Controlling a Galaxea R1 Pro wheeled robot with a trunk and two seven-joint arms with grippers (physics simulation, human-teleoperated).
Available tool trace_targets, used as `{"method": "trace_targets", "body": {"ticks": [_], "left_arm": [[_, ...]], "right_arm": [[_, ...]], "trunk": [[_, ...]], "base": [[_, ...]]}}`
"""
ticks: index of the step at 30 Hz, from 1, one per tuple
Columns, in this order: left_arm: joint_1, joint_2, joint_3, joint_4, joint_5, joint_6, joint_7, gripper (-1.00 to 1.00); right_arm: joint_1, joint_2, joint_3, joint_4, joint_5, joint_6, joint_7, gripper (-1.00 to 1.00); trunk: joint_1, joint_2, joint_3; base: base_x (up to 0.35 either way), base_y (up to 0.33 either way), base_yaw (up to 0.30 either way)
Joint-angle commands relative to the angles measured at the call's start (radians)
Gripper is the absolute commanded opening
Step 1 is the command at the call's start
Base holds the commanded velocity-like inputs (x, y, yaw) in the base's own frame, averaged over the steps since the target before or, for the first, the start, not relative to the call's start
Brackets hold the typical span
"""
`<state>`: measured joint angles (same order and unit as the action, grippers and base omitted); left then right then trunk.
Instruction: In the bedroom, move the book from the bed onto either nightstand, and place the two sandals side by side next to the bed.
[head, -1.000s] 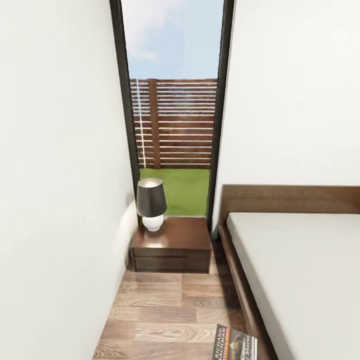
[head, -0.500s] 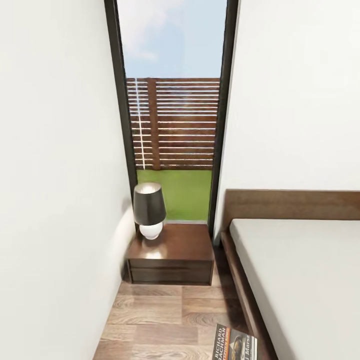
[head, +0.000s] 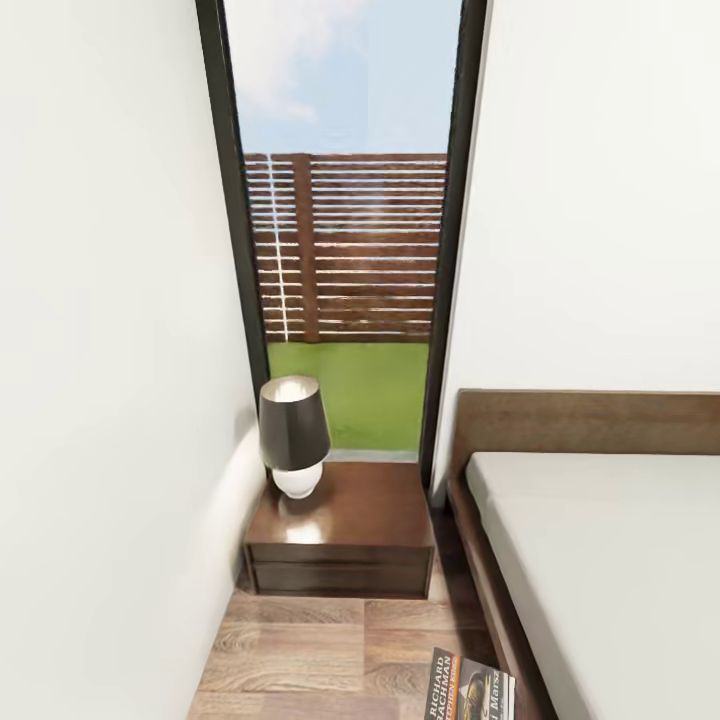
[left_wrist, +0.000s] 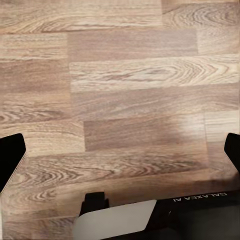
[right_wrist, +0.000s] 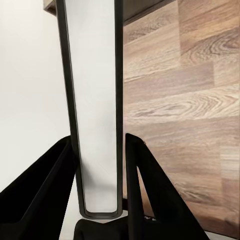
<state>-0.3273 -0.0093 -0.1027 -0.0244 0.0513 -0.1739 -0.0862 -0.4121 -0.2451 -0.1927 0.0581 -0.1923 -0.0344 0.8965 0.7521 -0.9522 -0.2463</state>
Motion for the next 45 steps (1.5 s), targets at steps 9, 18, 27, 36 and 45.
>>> {"method": "trace_targets", "body": {"ticks": [9, 18, 27, 36, 45], "left_arm": [[-0.001, 0.000, -0.008, 0.001, 0.005, -0.004, -0.001, 1.00], [-0.001, 0.000, -0.008, 0.001, 0.005, -0.004, -0.001, 1.00], [-0.001, 0.000, -0.008, 0.001, 0.005, -0.004, -0.001, 1.00], [-0.001, 0.000, -0.008, 0.001, 0.005, -0.004, -0.001, 1.00], [-0.001, 0.000, -0.008, 0.001, 0.005, -0.004, -0.001, 1.00]], "right_arm": [[-0.002, 0.000, -0.002, 0.004, -0.007, -0.004, 0.003, -1.00], [-0.002, 0.000, -0.002, 0.004, -0.007, -0.004, 0.003, -1.00], [-0.002, 0.000, -0.002, 0.004, -0.007, -0.004, 0.004, -1.00], [-0.002, 0.000, -0.002, 0.004, -0.007, -0.004, 0.004, -1.00], [-0.002, 0.000, -0.002, 0.004, -0.007, -0.004, 0.004, -1.00]], "trunk": [[0.001, -0.001, -0.001], [0.001, -0.001, -0.001], [0.001, -0.001, -0.001], [0.001, -0.001, -0.001], [0.001, -0.001, -0.001]], "base": [[0.332, 0.000, 0.000], [0.329, 0.000, 0.000], [0.324, 0.000, 0.000], [0.319, 0.000, 0.000], [0.312, 0.000, 0.000]]}}
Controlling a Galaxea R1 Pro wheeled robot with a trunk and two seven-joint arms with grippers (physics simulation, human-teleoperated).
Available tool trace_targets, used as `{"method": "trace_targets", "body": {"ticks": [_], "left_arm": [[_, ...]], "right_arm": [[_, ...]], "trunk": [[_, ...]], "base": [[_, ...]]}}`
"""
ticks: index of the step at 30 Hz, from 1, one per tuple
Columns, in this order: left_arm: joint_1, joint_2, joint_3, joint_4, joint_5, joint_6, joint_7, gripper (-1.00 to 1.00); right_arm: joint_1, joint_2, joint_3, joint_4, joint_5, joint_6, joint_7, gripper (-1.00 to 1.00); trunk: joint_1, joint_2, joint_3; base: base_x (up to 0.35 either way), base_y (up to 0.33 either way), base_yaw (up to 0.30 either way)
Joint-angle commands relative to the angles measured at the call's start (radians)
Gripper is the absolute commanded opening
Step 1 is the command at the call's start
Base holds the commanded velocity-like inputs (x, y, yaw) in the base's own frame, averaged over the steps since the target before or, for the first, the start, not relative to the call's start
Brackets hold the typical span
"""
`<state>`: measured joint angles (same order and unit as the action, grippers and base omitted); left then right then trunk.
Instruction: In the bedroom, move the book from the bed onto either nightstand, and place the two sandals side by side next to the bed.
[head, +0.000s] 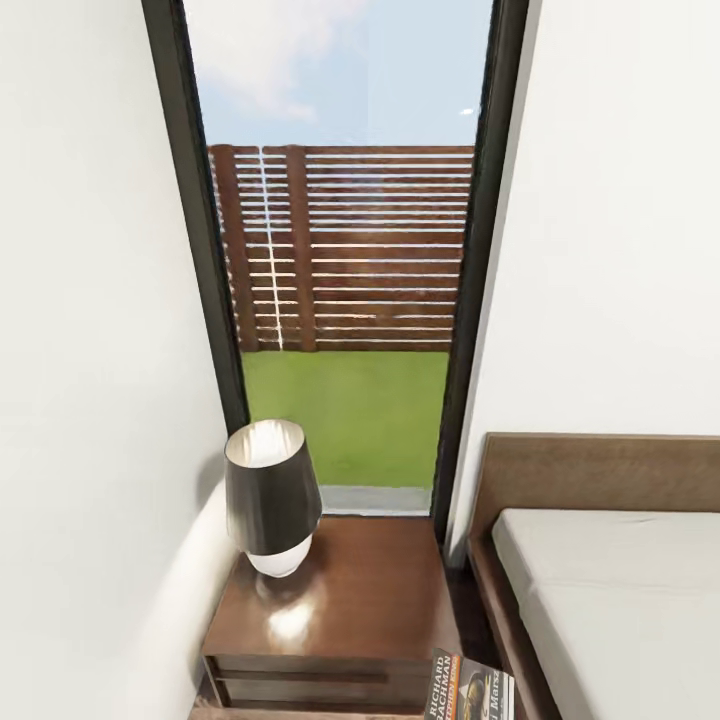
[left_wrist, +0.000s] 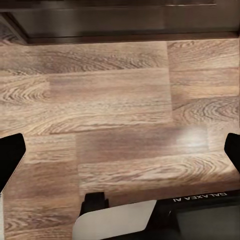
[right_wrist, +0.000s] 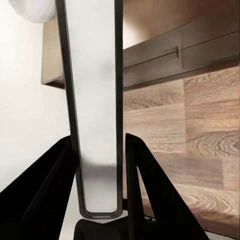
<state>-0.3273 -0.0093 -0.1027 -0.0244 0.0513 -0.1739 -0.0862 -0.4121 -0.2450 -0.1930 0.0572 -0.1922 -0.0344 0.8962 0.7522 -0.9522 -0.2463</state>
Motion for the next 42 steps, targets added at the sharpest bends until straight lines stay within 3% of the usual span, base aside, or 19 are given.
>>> {"method": "trace_targets", "body": {"ticks": [1, 12, 15, 16, 17, 18, 19, 21, 22, 23, 25, 28, 29, 33, 36, 42], "left_arm": [[-0.001, 0.000, -0.008, 0.001, 0.005, -0.004, -0.001, 1.00], [-0.001, 0.000, -0.008, 0.001, 0.005, -0.004, -0.001, 1.00], [-0.001, 0.003, -0.007, -0.001, 0.004, -0.010, -0.031, 1.00], [-0.001, 0.007, -0.004, -0.003, 0.004, -0.011, -0.079, 1.00], [-0.001, 0.022, -0.003, -0.005, 0.004, -0.010, -0.166, 1.00], [-0.001, 0.031, -0.002, -0.005, 0.005, -0.009, -0.205, 1.00], [-0.003, 0.052, -0.001, -0.006, 0.006, -0.007, -0.309, 1.00], [-0.006, 0.073, -0.001, -0.007, 0.007, -0.004, -0.434, 1.00], [-0.009, 0.091, -0.001, -0.007, 0.008, -0.002, -0.553, 1.00], [-0.010, 0.101, 0.000, -0.007, 0.009, -0.001, -0.608, 1.00], [-0.016, 0.139, 0.003, -0.014, 0.013, 0.001, -0.793, 1.00], [-0.028, 0.158, 0.007, -0.072, 0.045, 0.021, -0.931, 1.00], [-0.030, 0.160, 0.007, -0.091, 0.055, 0.037, -0.947, 1.00], [-0.036, 0.163, 0.007, -0.270, 0.140, 0.247, -1.000, 1.00], [-0.037, 0.163, 0.006, -0.398, 0.173, 0.359, -1.015, 1.00], [-0.033, 0.159, 0.004, -0.468, 0.193, 0.410, -1.046, 1.00]], "right_arm": [[-0.002, 0.000, -0.002, 0.004, -0.007, -0.004, 0.004, -1.00], [-0.002, 0.000, -0.002, 0.005, -0.007, -0.004, 0.004, -1.00], [-0.002, 0.000, -0.002, 0.005, -0.007, -0.004, 0.004, -1.00], [-0.002, 0.000, -0.002, 0.004, -0.007, -0.004, 0.004, -1.00], [-0.002, 0.000, -0.002, 0.004, -0.007, -0.004, 0.004, -1.00], [-0.002, 0.000, -0.002, 0.004, -0.007, -0.004, 0.004, -1.00], [-0.002, 0.000, -0.002, 0.004, -0.007, -0.004, 0.004, -1.00], [-0.002, 0.000, -0.002, 0.004, -0.007, -0.004, 0.004, -1.00], [-0.002, 0.000, -0.002, 0.005, -0.007, -0.004, 0.004, -1.00], [-0.002, 0.000, -0.002, 0.005, -0.007, -0.004, 0.004, -1.00], [-0.002, 0.000, -0.002, 0.005, -0.007, -0.004, 0.004, -1.00], [-0.002, 0.000, -0.002, 0.005, -0.007, -0.004, 0.004, -1.00], [-0.002, 0.000, -0.002, 0.005, -0.007, -0.004, 0.004, -1.00], [-0.002, 0.000, -0.002, 0.005, -0.007, -0.004, 0.005, -1.00], [-0.002, 0.000, -0.002, 0.006, -0.007, -0.004, 0.006, -1.00], [-0.002, 0.000, -0.002, 0.005, -0.005, -0.002, 0.011, -1.00]], "trunk": [[0.001, -0.001, -0.001], [0.001, -0.001, -0.001], [0.001, -0.001, -0.001], [0.001, -0.001, -0.001], [0.001, -0.001, -0.001], [0.001, -0.001, -0.001], [0.001, -0.001, -0.001], [0.001, -0.001, -0.001], [0.001, -0.001, -0.001], [0.001, -0.001, -0.001], [0.001, -0.001, -0.001], [0.001, -0.001, -0.001], [0.001, -0.001, -0.001], [0.001, -0.001, -0.001], [0.001, -0.001, -0.001], [0.001, -0.001, -0.001]], "base": [[0.307, 0.000, 0.000], [0.138, 0.000, 0.000], [0.000, 0.000, 0.000], [0.000, 0.000, 0.000], [0.000, 0.000, 0.000], [0.000, 0.000, 0.000], [0.000, 0.000, 0.000], [0.000, 0.000, 0.000], [0.000, 0.000, 0.000], [0.000, 0.000, 0.000], [0.000, 0.000, 0.000], [0.000, 0.000, 0.000], [0.000, 0.000, 0.000], [0.000, 0.000, 0.000], [0.000, 0.000, 0.000], [0.000, 0.000, 0.000]]}}
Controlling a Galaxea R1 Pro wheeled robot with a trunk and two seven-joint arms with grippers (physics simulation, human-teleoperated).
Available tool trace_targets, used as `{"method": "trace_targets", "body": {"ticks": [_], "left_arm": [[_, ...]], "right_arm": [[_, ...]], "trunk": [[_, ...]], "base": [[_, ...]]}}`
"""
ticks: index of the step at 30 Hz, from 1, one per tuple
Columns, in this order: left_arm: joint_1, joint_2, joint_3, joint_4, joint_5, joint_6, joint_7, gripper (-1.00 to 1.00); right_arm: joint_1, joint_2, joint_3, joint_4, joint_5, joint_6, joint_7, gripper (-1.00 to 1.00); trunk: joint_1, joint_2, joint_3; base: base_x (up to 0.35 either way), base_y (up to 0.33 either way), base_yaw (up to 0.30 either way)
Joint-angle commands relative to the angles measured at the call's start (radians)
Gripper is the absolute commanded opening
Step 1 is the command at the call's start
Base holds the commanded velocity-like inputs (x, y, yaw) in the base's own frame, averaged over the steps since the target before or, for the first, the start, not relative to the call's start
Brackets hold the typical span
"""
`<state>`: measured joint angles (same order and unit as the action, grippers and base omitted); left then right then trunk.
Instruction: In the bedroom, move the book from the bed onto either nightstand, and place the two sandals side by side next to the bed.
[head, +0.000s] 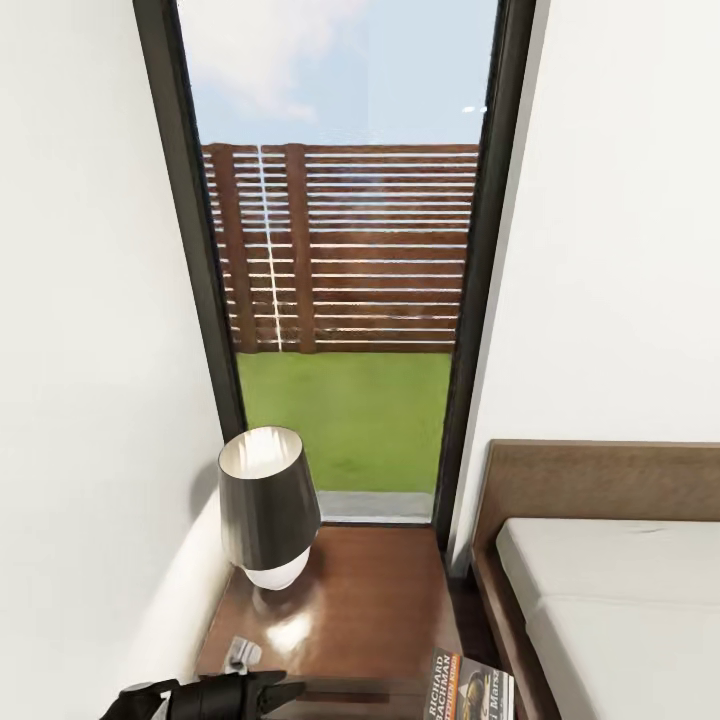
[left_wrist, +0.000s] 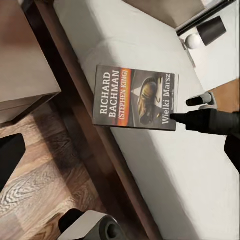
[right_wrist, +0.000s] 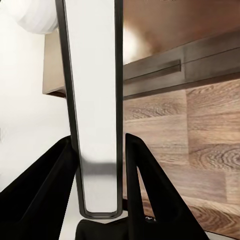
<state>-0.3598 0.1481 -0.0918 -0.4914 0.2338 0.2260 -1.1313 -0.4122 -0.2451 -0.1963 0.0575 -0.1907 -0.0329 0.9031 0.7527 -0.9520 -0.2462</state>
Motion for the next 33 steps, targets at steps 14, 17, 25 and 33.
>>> {"method": "trace_targets", "body": {"ticks": [14, 17, 25, 33], "left_arm": [[0.005, -0.024, -0.008, -0.007, 0.012, 0.012, 0.001, 1.00], [0.005, -0.029, -0.008, -0.007, 0.012, 0.012, 0.000, 1.00], [0.005, -0.031, -0.007, -0.009, 0.011, 0.015, -0.029, 1.00], [0.005, -0.032, -0.005, -0.015, 0.012, 0.016, -0.059, 1.00]], "right_arm": [[-0.005, -0.008, -0.003, -0.226, -0.011, 0.280, 0.391, -1.00], [-0.005, -0.007, -0.004, -0.321, -0.010, 0.423, 0.412, -1.00], [-0.012, 0.067, -0.004, -0.516, -0.012, 0.596, 0.268, -1.00], [-0.017, 0.151, -0.005, -0.532, -0.073, 0.601, 0.139, -1.00]], "trunk": [[0.000, -0.001, -0.001], [0.000, -0.001, -0.001], [0.000, -0.001, -0.001], [0.000, -0.001, -0.001]], "base": [[0.000, 0.000, 0.000], [0.000, 0.000, 0.000], [0.000, 0.000, 0.000], [0.000, 0.000, 0.000]]}}
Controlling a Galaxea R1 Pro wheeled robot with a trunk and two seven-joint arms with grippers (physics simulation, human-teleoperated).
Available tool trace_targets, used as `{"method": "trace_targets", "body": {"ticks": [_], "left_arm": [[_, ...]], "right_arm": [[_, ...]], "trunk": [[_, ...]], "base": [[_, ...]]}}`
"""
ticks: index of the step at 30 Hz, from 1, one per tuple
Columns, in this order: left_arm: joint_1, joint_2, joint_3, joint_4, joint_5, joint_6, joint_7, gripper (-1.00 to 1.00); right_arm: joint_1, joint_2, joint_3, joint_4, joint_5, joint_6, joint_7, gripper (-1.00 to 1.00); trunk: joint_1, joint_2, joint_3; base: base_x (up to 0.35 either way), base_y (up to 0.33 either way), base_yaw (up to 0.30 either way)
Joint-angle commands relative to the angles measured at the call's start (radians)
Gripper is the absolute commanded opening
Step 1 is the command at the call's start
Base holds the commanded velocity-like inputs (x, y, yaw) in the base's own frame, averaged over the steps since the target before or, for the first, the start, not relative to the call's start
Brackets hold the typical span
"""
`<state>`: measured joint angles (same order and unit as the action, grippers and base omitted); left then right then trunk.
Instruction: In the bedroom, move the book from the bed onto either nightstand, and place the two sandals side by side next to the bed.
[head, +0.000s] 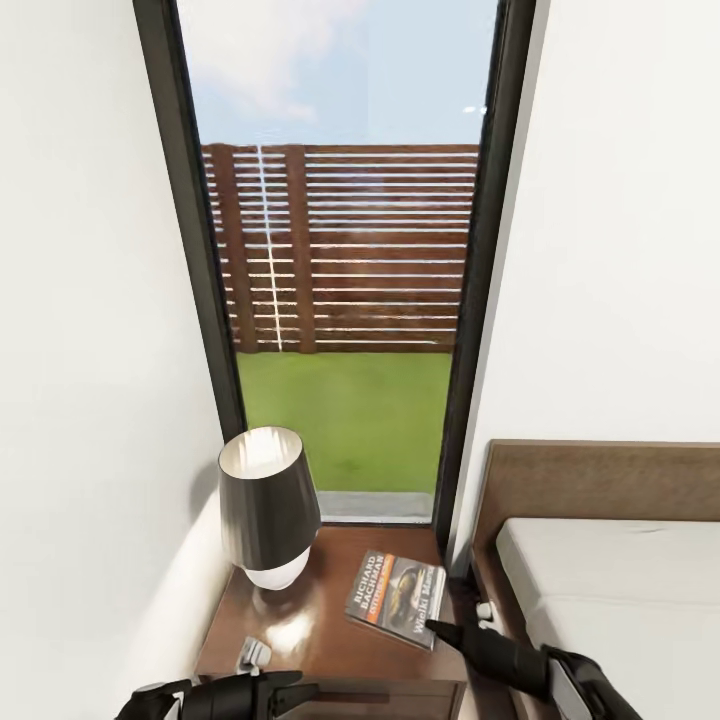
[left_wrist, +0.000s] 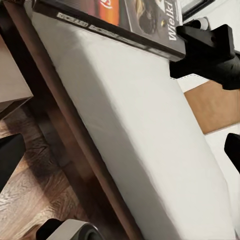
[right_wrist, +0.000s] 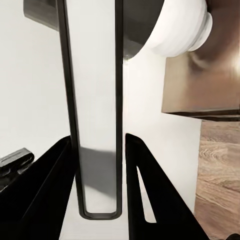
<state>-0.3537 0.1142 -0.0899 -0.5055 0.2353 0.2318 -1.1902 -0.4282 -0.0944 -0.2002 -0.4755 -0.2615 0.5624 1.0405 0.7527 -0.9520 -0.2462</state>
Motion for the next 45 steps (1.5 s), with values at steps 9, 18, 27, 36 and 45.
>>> {"method": "trace_targets", "body": {"ticks": [9, 18, 27, 36, 45], "left_arm": [[-0.002, -0.002, -0.007, -0.016, 0.011, 0.013, -0.141, 1.00], [-0.011, -0.012, -0.007, -0.237, 0.020, 0.176, -0.182, 1.00], [-0.011, -0.028, -0.010, -0.314, 0.070, 0.219, -0.177, 1.00], [-0.011, -0.031, -0.011, -0.314, 0.068, 0.216, -0.173, 1.00], [-0.011, -0.031, -0.011, -0.314, 0.068, 0.218, -0.174, 1.00]], "right_arm": [[-0.001, 0.005, -0.001, -0.004, -0.107, 0.133, -0.005, -1.00], [-0.001, 0.005, -0.001, -0.004, -0.111, 0.193, -0.058, -1.00], [-0.001, 0.005, -0.001, -0.032, -0.118, 0.185, -0.122, -1.00], [-0.001, 0.014, -0.004, -0.067, -0.119, 0.185, -0.123, -1.00], [-0.001, 0.015, -0.004, -0.068, -0.134, 0.185, -0.122, -1.00]], "trunk": [[0.000, -0.001, -0.001], [0.000, -0.001, -0.001], [0.000, -0.001, -0.001], [0.000, -0.001, -0.001], [0.027, -0.050, -0.023]], "base": [[0.000, 0.000, 0.000], [0.000, 0.000, 0.000], [0.000, 0.000, 0.000], [0.000, 0.000, 0.000], [0.000, 0.000, 0.000]]}}
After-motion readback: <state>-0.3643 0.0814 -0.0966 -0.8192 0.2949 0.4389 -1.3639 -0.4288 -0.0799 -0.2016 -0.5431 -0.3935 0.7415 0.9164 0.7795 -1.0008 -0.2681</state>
